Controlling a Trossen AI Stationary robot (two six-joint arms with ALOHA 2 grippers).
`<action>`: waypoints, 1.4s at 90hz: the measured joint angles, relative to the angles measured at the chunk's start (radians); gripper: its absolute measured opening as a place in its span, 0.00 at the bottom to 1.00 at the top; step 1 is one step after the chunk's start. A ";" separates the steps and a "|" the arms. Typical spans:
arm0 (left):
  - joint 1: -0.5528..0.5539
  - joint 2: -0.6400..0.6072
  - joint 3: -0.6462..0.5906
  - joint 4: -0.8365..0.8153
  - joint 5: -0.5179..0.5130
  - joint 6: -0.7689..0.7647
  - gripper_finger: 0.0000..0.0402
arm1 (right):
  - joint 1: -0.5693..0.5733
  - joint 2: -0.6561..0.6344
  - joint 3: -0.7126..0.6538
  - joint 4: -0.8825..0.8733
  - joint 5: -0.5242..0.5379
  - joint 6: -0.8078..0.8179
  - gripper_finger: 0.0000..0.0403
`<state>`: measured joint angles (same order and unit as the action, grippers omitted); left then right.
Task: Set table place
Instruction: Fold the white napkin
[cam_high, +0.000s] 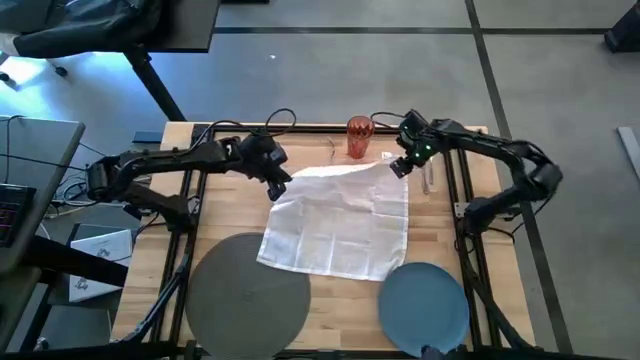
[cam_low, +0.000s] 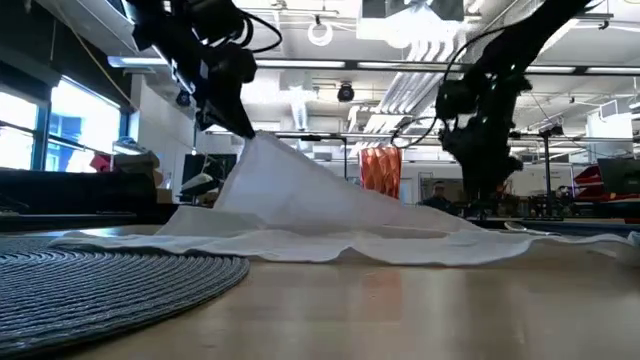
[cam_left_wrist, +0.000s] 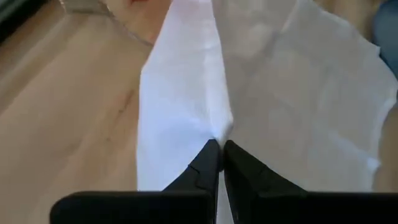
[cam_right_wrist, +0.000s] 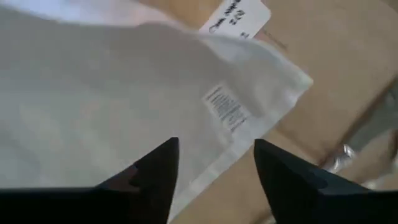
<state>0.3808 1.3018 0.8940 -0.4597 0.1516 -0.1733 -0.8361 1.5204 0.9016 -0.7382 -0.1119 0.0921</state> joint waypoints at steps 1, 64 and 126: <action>-0.001 0.000 0.000 -0.004 0.000 -0.001 0.00 | -0.003 0.007 0.000 0.005 0.000 -0.004 0.53; -0.009 0.000 0.000 -0.052 -0.005 -0.096 0.00 | -0.027 0.066 0.071 -0.025 0.043 -0.367 0.48; -0.008 0.000 0.000 -0.067 -0.024 -0.107 0.00 | -0.026 0.202 0.071 0.024 0.067 -0.831 0.26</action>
<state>0.3725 1.3014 0.8940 -0.5266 0.1281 -0.2800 -0.8618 1.7226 0.9730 -0.7139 -0.0444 -0.7387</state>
